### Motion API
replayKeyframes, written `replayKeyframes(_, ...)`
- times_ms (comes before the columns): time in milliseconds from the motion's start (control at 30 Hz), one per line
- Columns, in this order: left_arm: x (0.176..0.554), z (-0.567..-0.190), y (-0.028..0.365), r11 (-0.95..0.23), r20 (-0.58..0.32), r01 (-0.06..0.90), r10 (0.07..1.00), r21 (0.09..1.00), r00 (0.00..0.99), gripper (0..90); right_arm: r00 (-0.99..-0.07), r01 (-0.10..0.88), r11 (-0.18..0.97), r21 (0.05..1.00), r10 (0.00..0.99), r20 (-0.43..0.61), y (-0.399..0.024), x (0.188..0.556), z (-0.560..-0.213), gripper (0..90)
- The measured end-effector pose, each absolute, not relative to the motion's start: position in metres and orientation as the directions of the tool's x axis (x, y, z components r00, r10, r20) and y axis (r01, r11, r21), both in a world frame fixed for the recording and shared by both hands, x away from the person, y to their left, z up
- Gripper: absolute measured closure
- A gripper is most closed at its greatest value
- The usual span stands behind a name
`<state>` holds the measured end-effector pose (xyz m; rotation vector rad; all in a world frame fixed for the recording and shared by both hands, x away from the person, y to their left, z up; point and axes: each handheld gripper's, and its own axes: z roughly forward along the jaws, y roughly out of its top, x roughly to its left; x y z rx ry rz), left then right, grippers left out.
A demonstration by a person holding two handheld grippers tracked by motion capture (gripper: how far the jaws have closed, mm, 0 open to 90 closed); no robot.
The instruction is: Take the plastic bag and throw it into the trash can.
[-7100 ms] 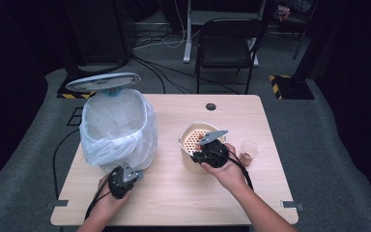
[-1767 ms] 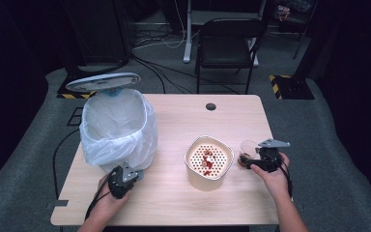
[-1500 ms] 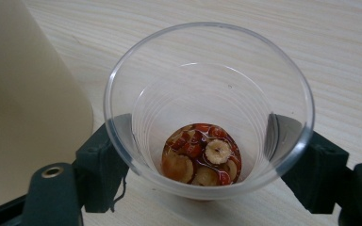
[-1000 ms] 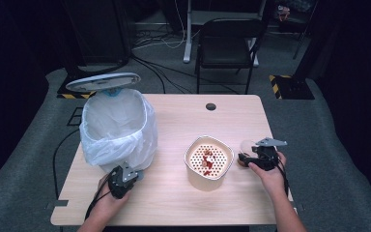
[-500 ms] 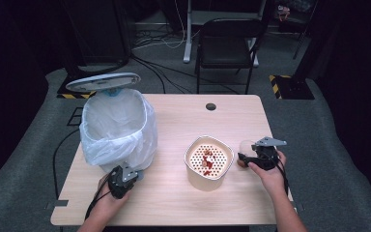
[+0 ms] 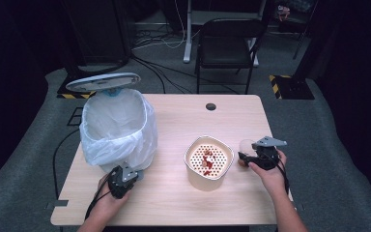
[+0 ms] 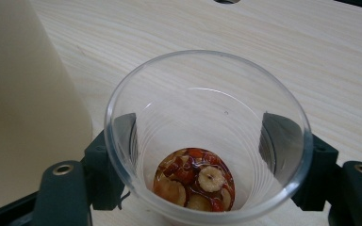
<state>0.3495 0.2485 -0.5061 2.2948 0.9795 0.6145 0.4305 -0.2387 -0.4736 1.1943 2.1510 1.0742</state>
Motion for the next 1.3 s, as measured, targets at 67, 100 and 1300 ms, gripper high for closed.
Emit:
replayKeyframes(67, 0.349, -0.506, 0.248, -0.572, 0.185, 0.499, 0.757, 0.651, 0.626, 90.0, -0.524, 0.498, 0.32, 0.806, 0.851, -0.015, -0.239, 0.43, -0.473, 29.3)
replayKeyframes(100, 0.35, -0.506, 0.249, -0.573, 0.186, 0.498, 0.756, 0.651, 0.627, 90.0, -0.527, 0.498, 0.322, 0.805, 0.85, -0.014, -0.239, 0.43, -0.473, 30.0)
replayKeyframes(1300, 0.349, -0.506, 0.248, -0.572, 0.186, 0.499, 0.757, 0.651, 0.626, 90.0, -0.63, 0.417, 0.405, 0.814, 0.774, -0.063, -0.233, 0.426, -0.432, 43.8)
